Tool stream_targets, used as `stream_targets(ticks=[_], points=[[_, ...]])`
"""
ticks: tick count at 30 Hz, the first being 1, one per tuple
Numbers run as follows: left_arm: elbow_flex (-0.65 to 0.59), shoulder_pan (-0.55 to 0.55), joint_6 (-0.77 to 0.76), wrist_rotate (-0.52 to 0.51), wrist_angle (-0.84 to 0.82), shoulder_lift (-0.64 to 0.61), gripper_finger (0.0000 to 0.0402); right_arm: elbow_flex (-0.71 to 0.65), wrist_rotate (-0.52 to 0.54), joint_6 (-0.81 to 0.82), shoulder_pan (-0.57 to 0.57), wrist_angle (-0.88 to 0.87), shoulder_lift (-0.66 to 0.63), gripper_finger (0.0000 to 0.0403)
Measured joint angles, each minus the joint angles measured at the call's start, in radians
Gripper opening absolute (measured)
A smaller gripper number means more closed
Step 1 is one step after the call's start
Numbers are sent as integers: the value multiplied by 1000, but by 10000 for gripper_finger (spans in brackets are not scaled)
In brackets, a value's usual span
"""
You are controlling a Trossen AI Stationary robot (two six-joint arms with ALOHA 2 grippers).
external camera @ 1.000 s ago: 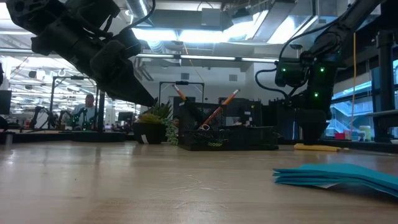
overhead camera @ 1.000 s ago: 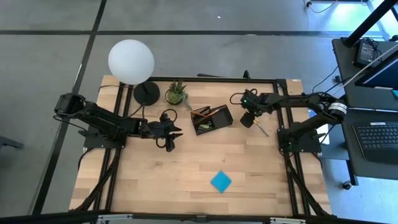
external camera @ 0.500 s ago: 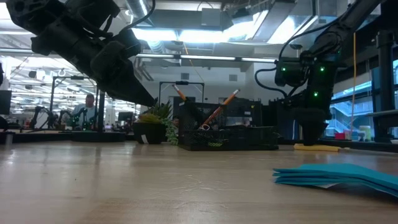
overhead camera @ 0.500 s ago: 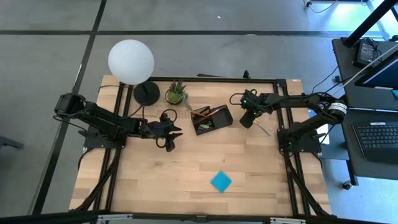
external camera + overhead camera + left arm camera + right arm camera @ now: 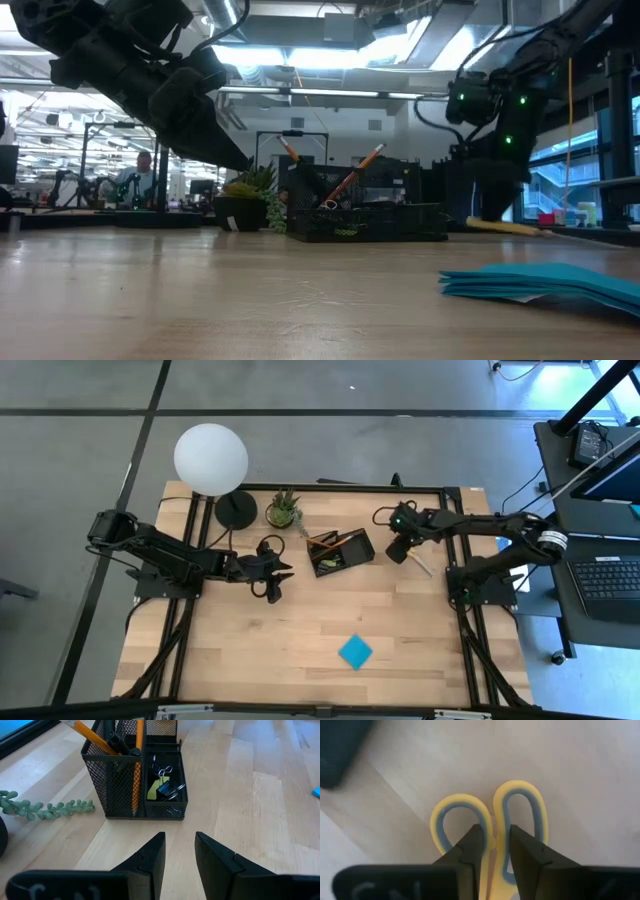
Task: Pick and place office supplies into organizer
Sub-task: Put the yellow scissors into the desk organizer
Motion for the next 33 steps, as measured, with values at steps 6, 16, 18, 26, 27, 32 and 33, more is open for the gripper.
stream_targets(ticks=[6, 16, 18, 26, 27, 32, 33], points=[[0, 0, 0, 0, 0, 0, 98, 33, 0, -1, 0, -19, -84, 78], [0, 0, 0, 0, 0, 0, 98, 171, -44, 4, 20, -17, -232, 78], [0, 0, 0, -1, 0, 0, 98, 208, -43, 2, 45, 13, -254, 78], [0, 0, 0, -13, 0, 0, 98, 293, -120, -17, 210, 386, -257, 78], [0, 0, 0, -17, 0, 0, 98, 293, -127, -34, 233, 441, -250, 78], [0, 0, 0, -22, 0, 0, 98, 293, -124, -160, 331, 682, -180, 78], [0, 0, 0, -22, 0, 0, 98, 293, -124, -181, 346, 722, -158, 78]])
